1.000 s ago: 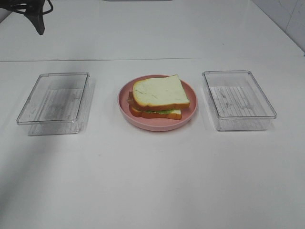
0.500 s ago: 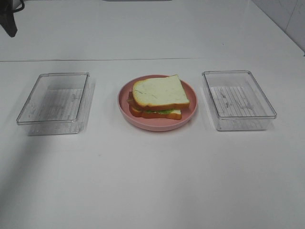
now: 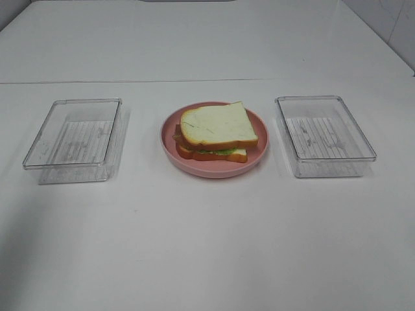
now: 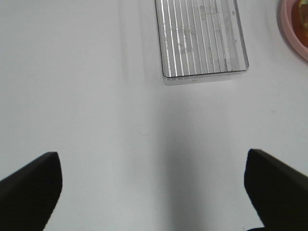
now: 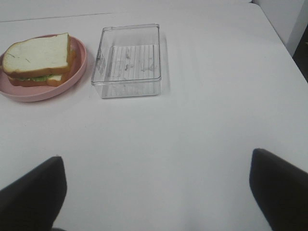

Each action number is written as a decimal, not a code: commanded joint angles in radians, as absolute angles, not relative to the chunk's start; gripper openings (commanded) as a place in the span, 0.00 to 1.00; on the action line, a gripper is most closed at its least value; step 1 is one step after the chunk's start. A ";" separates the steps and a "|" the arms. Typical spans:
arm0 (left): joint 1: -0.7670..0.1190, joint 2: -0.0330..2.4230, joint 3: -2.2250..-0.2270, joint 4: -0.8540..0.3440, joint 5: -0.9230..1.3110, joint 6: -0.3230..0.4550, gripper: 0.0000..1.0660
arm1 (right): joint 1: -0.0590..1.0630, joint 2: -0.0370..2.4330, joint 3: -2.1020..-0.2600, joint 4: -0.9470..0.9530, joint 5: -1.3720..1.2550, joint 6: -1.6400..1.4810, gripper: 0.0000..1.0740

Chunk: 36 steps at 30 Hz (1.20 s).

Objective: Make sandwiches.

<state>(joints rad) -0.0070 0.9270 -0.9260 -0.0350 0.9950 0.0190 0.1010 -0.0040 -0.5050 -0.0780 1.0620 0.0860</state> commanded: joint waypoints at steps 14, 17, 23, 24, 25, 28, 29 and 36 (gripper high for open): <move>-0.008 0.025 -0.660 -0.038 1.150 0.010 0.88 | 0.100 -0.025 -0.502 -0.078 1.052 0.077 0.92; -0.008 -0.030 -0.662 -0.035 1.202 0.009 0.88 | 0.100 -0.024 -0.502 -0.078 1.052 0.076 0.92; -0.007 -0.026 -0.558 -0.103 1.130 0.013 0.88 | 0.100 -0.020 -0.502 -0.079 1.052 0.076 0.92; -0.007 -0.026 -0.558 -0.103 1.130 0.013 0.88 | 0.100 -0.020 -0.502 -0.079 1.052 0.076 0.92; -0.007 -0.026 -0.533 -0.111 1.108 0.013 0.88 | 0.100 -0.020 -0.502 -0.079 1.052 0.076 0.92; -0.007 -0.026 -0.508 -0.120 1.019 0.013 0.88 | 0.100 -0.020 -0.502 -0.077 1.052 0.076 0.92; -0.006 -0.026 -0.496 -0.116 1.035 0.012 0.88 | 0.100 -0.020 -0.502 -0.077 1.052 0.076 0.92; -0.006 -0.026 -0.499 -0.118 1.033 0.013 0.88 | 0.100 -0.020 -0.502 -0.078 1.052 0.076 0.92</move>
<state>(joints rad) -0.0070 -0.0050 -0.5030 -0.1120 1.0480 0.0150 0.1010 -0.0040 -0.5050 -0.0780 1.0620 0.0860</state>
